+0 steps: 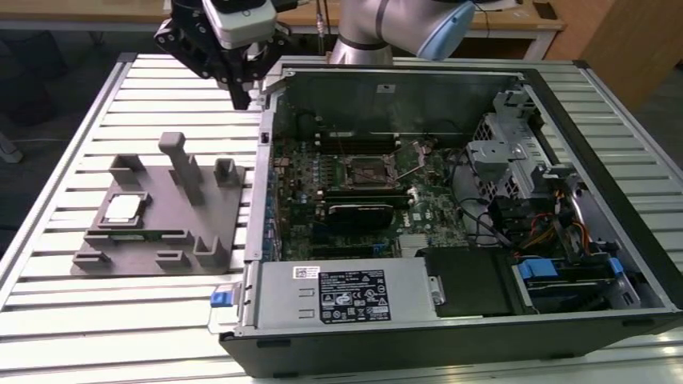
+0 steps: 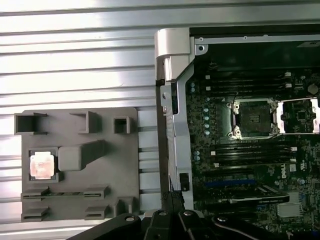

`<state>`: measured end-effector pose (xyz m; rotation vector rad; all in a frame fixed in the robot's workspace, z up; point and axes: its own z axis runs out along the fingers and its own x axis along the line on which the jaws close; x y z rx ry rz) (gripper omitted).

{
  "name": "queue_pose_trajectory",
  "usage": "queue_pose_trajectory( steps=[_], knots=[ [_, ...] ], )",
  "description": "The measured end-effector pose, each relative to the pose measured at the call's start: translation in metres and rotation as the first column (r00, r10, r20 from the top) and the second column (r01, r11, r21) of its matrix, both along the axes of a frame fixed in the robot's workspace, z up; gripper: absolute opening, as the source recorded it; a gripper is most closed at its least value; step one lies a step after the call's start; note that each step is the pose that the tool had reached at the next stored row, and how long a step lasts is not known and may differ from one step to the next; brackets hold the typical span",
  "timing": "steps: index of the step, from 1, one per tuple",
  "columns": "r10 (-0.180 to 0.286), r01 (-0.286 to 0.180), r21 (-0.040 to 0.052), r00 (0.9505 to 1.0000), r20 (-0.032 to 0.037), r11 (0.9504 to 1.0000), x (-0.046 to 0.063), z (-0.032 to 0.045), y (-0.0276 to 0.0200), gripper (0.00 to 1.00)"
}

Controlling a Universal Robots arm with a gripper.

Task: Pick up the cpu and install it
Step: 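Reach for the cpu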

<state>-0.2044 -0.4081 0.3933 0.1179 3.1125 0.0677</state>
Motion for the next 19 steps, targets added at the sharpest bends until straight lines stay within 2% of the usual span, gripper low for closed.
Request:
queue_pose_trajectory(
  steps=[19],
  knots=[
    [0.0,0.0,0.0001,1.0,0.0,1.0,-0.019,0.0,-0.0018,0.11]
  ],
)
